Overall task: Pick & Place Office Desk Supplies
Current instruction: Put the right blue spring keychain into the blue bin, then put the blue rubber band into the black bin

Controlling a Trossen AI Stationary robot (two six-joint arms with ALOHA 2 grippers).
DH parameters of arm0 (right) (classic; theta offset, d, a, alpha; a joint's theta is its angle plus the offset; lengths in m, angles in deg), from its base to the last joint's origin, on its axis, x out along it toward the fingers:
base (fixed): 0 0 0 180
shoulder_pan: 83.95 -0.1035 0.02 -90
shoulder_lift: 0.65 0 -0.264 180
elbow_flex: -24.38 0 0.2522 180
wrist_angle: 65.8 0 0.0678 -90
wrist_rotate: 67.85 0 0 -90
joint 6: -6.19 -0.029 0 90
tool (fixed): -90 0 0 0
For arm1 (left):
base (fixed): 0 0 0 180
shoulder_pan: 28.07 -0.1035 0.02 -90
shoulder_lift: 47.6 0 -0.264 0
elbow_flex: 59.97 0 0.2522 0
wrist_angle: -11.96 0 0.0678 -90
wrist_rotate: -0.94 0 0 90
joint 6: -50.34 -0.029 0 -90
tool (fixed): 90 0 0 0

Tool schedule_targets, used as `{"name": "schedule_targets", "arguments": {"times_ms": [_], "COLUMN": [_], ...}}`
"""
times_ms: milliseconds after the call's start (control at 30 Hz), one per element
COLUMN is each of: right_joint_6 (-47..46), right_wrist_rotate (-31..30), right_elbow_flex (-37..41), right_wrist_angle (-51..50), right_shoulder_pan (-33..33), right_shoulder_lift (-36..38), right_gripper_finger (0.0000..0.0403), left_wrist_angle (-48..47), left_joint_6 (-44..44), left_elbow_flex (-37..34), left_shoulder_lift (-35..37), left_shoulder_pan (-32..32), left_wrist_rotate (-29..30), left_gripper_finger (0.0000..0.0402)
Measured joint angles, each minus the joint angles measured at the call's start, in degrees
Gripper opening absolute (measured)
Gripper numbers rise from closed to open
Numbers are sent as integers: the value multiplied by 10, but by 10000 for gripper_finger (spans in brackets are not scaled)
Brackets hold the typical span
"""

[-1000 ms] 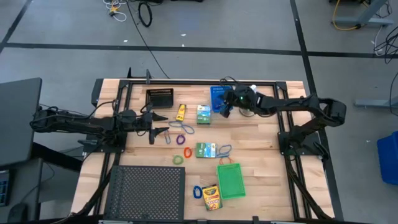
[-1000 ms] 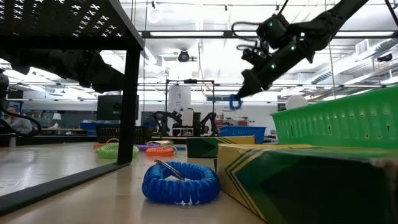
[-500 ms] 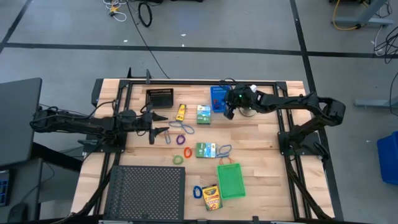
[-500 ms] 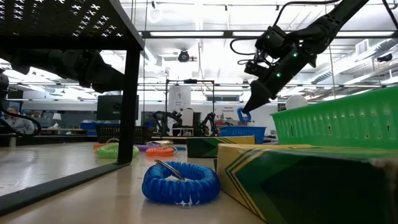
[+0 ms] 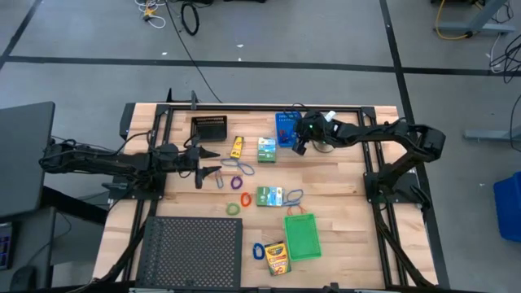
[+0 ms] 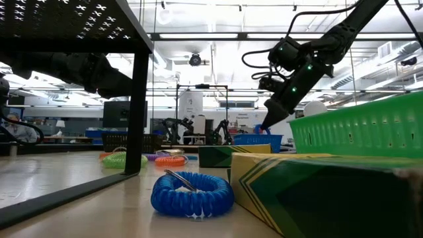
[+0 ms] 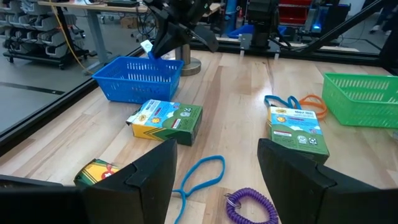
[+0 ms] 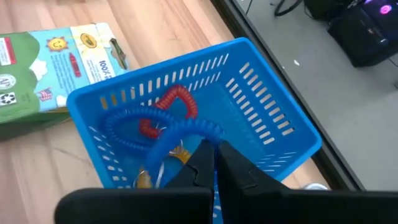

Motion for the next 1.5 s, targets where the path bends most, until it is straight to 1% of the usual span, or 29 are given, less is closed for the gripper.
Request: {"name": "schedule_targets", "arguments": {"times_ms": [133, 200, 533, 667, 767, 900, 967, 1100, 1233, 1367, 1500], "right_joint_6": [-1, -2, 0, 0, 0, 0, 0, 4, 16, 28, 37], "right_wrist_rotate": [0, 0, 0, 0, 1, 25, 37, 40, 42, 42, 42], "right_elbow_flex": [0, 0, 0, 0, 0, 0, 0, 0, 0, -1, -1], "right_wrist_angle": [0, 0, 4, 24, 53, 84, 89, 90, 95, 108, 112], "right_shoulder_pan": [0, 0, -2, -2, -2, -7, -17, -53, -97, -136, -165], "right_shoulder_lift": [0, 0, 0, 0, 1, 13, 25, 45, 57, 59, 59], "right_gripper_finger": [3, 12, 101, 143, 175, 205, 211, 207, 198, 192, 192], "left_wrist_angle": [0, 0, 0, 3, 26, 48, 49, 45, 22, -50, -127], "left_joint_6": [0, 0, 0, 2, 4, 5, 7, 18, 22, 13, 1], "left_elbow_flex": [0, 0, 0, 0, 0, 0, 0, 3, 34, 90, 154], "left_shoulder_lift": [0, 0, 0, 0, 0, 0, 0, 0, -15, -56, -122], "left_shoulder_pan": [0, 0, 0, 0, 0, 0, 0, 0, 0, 0, 0], "left_wrist_rotate": [0, 0, 0, 0, -3, -4, -4, -6, -18, -24, -23], "left_gripper_finger": [231, 231, 231, 231, 231, 231, 231, 231, 231, 231, 231]}}
